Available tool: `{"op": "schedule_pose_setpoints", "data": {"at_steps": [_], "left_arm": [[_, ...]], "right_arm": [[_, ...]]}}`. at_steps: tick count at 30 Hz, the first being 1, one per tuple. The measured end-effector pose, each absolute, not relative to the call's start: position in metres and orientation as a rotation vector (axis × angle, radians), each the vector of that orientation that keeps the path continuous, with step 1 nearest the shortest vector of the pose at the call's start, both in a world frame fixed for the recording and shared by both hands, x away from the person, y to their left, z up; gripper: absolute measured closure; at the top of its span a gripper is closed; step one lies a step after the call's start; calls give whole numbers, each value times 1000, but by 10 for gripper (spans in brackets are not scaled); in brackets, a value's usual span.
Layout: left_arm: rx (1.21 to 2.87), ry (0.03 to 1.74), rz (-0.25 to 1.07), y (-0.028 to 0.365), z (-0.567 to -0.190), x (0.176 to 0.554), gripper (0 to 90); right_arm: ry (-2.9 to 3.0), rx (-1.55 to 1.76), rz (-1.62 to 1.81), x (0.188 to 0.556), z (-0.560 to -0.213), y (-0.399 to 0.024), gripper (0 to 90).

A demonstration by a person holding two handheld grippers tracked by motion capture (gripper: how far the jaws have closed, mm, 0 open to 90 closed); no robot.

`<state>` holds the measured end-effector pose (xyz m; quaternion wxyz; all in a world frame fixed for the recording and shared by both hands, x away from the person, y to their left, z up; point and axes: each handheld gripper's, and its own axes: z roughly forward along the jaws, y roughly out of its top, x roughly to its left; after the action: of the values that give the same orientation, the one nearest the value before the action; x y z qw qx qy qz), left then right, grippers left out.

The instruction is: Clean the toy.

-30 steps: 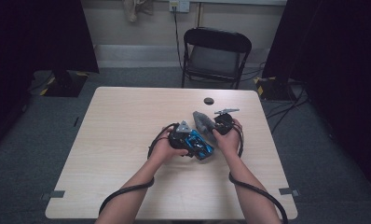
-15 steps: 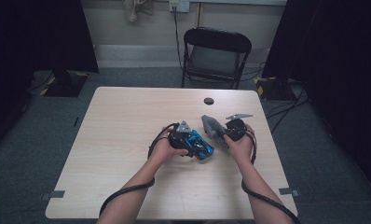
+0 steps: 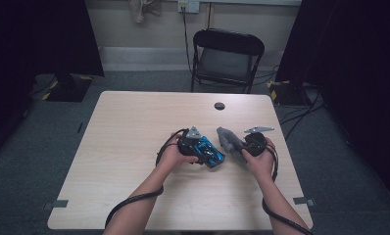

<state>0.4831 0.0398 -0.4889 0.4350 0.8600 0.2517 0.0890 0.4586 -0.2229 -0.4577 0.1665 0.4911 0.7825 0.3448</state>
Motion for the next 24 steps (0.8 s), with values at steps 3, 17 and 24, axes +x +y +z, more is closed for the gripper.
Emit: {"op": "schedule_pose_setpoints", "data": {"at_steps": [3,17,24], "left_arm": [[2141,626,221,40,-489,483,82],[2142,629,221,39,-489,483,81],[2141,627,222,40,-489,483,81]], "right_arm": [[2244,1382,960,454,-459,-225,754],[2314,1322,926,444,-476,-209,755],[2313,1325,930,449,-476,-201,757]]}}
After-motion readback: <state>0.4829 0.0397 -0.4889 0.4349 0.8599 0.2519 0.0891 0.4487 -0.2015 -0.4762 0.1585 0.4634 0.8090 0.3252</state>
